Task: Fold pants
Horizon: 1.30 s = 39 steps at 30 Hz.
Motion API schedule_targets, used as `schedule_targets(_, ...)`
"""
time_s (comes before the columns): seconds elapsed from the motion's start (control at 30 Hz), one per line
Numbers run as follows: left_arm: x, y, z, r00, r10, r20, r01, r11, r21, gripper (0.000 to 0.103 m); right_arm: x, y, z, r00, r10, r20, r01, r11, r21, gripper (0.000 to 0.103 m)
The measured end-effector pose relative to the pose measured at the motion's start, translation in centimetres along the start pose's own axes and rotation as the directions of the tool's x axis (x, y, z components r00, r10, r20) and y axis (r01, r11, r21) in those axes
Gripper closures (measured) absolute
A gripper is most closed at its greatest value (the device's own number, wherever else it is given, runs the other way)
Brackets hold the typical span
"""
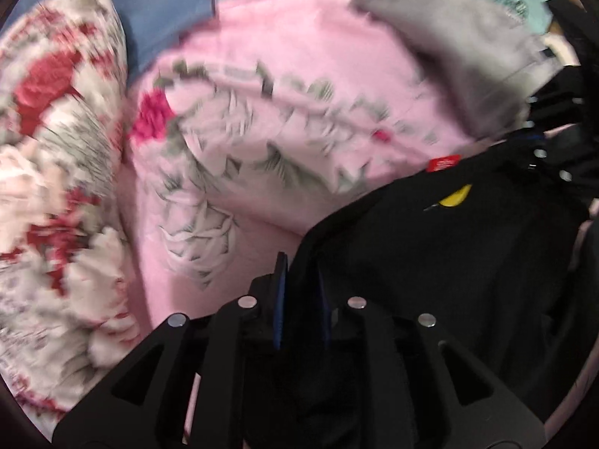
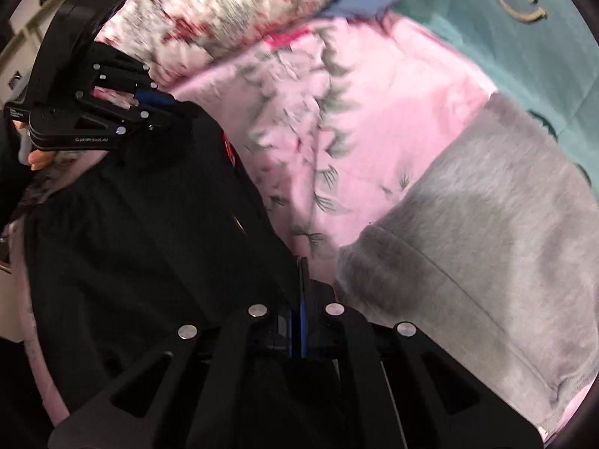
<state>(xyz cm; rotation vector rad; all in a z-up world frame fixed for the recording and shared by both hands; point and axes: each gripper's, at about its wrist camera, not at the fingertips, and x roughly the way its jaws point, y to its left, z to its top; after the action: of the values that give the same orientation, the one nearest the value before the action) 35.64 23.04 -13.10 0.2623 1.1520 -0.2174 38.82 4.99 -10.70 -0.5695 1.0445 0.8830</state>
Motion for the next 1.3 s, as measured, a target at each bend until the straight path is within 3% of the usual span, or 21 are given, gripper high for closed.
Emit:
schedule_targets(0.1, -0.6, 0.0, 0.3, 1.0, 0.018, 0.002, -0.018, 1.0, -0.019, 0.084, 0.1, 0.0, 0.1, 1.0, -0.002, 0.006, 0.001, 1.0, 0.025, 0.1)
schedule_targets(0.27, -6.7, -0.6, -1.5, 0.994, 0.026, 0.109, -0.026, 1.0, -0.003, 0.085, -6.1, 1.2, -0.3, 0.993, 0.07, 0.096, -0.074, 0.996, 0.04, 0.1)
schedule_targets(0.37, -11.1, -0.7, -4.5, 0.985, 0.031, 0.168, -0.03, 0.999, -0.012, 0.09, -10.4, 3.7, -1.5, 0.983, 0.109, 0.151, -0.115, 0.993, 0.036, 0.1)
schedule_targets(0.5, -15.2, -1.4, -9.6, 0.973, -0.013, 0.232, 0.016, 1.0, -0.011, 0.091, -14.3, 9.3, -4.1, 0.98, 0.102, 0.173, -0.101, 0.995, -0.014, 0.1)
schedule_targets(0.57, -15.6, -2.6, -11.9, 0.974, -0.049, 0.223, 0.045, 0.999, 0.023, 0.09, -14.6, 11.9, -5.4, 0.984, 0.08, 0.161, -0.076, 0.997, -0.031, 0.1)
schedule_targets(0.67, -14.4, -5.0, -13.4, 0.983, -0.018, 0.183, 0.001, 0.996, 0.089, 0.09, -14.5, 14.5, -6.6, 0.988, 0.061, 0.142, -0.058, 0.998, -0.025, 0.1)
schedule_targets(0.7, -13.8, -5.5, -13.6, 0.986, -0.019, 0.165, 0.002, 0.995, 0.101, 0.091, -14.3, 15.1, -6.9, 0.989, 0.059, 0.132, -0.057, 0.998, -0.021, 0.1)
schedule_targets(0.73, -13.4, -6.2, -14.1, 0.988, -0.013, 0.152, -0.005, 0.993, 0.118, 0.1, -14.2, 15.5, -7.2, 0.991, 0.06, 0.124, -0.059, 0.998, -0.014, 0.1)
schedule_targets(0.8, -12.9, -7.3, -14.7, 0.99, 0.009, 0.141, -0.032, 0.987, 0.157, 0.101, -14.1, 16.0, -7.6, 0.992, 0.064, 0.111, -0.064, 0.998, -0.001, 0.1)
schedule_targets(0.9, -13.9, -7.6, -15.7, 0.981, 0.047, 0.188, -0.074, 0.988, 0.138, 0.102, -14.1, 17.2, -8.4, 0.992, 0.066, 0.11, -0.066, 0.998, -0.005, 0.1)
schedule_targets(1.13, -18.2, -5.9, -19.5, 0.956, 0.05, 0.289, -0.067, 0.996, 0.05, 0.102, -15.6, 21.6, -10.1, 0.985, 0.13, 0.117, -0.124, 0.991, -0.056, 0.1)
schedule_targets(1.3, -18.6, -5.9, -24.0, 0.968, 0.049, 0.247, -0.062, 0.997, 0.045, 0.102, -15.0, 25.9, -11.3, 0.982, 0.17, 0.08, -0.16, 0.981, -0.114, 0.1)
